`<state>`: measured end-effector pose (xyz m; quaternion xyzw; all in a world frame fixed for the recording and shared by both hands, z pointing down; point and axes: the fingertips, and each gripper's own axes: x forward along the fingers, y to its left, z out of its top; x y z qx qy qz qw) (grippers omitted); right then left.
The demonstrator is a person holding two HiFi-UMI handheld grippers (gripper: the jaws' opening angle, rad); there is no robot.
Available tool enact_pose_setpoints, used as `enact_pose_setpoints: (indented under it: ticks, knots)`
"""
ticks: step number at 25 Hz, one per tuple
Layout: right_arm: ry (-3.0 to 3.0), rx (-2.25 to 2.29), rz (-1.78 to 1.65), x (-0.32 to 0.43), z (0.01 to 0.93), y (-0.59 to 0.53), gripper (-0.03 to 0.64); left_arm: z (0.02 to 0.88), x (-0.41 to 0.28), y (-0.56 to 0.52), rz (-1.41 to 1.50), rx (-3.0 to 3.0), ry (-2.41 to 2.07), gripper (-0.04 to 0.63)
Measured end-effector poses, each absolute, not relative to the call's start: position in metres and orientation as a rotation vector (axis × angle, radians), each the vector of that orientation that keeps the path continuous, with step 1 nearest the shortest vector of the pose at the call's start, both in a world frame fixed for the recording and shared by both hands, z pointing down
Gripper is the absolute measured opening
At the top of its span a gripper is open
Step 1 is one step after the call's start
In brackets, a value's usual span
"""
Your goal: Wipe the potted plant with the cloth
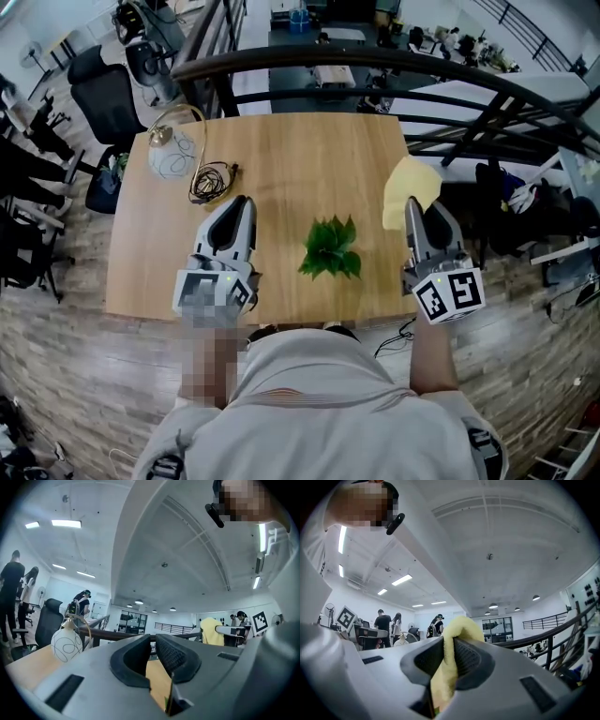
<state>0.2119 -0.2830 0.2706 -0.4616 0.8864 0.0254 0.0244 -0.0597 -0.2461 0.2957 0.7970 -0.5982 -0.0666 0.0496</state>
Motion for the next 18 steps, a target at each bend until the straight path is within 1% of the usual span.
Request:
enact_pose_setpoints:
  ticks: [18]
  knots:
    - [2.749,-1.449,0.045,0.2031,0.2783,-0.2721,0.107,0.2961,-0.0588,-0.2364,-0.209,2.450,-1.783,0.043]
